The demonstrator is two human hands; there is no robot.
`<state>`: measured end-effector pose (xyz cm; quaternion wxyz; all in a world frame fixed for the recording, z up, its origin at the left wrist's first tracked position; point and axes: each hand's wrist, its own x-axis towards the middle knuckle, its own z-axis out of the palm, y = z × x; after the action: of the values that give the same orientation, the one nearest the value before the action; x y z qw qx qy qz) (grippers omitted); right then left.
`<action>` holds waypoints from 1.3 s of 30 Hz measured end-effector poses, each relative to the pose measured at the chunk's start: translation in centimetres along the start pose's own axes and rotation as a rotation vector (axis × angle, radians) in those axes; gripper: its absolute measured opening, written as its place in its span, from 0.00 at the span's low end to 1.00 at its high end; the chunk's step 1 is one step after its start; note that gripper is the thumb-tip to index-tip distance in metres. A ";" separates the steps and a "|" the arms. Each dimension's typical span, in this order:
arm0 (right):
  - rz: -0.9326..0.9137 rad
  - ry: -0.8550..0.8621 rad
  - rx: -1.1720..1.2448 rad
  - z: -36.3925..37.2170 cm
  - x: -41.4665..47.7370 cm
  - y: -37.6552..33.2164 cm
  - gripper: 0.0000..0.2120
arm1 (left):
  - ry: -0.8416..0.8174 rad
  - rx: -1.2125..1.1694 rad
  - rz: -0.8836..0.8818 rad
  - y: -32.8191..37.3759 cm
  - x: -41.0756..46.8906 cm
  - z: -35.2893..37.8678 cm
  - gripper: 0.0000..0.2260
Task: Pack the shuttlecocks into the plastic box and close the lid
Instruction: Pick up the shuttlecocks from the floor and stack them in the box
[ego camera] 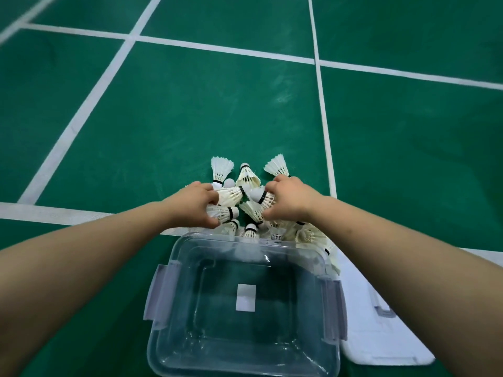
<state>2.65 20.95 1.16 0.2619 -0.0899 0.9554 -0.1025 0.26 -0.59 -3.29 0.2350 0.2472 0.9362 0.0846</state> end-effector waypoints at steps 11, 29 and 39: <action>0.034 0.033 0.069 0.7 -1.4 0.6 0.25 | 0.018 0.027 0.011 0.6 -1.2 -1.3 0.19; -0.071 0.140 0.044 -1.7 -2.2 -0.9 0.14 | 0.069 -0.027 0.026 3.1 -2.6 -3.5 0.28; -0.174 0.082 -0.054 -0.2 -2.1 -1.9 0.13 | 0.072 -0.151 0.038 5.2 -3.4 -2.4 0.41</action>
<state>4.58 19.65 2.81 0.2102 -0.1754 0.9563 -0.1030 3.89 2.10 1.54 0.2172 0.2434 0.9302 0.1682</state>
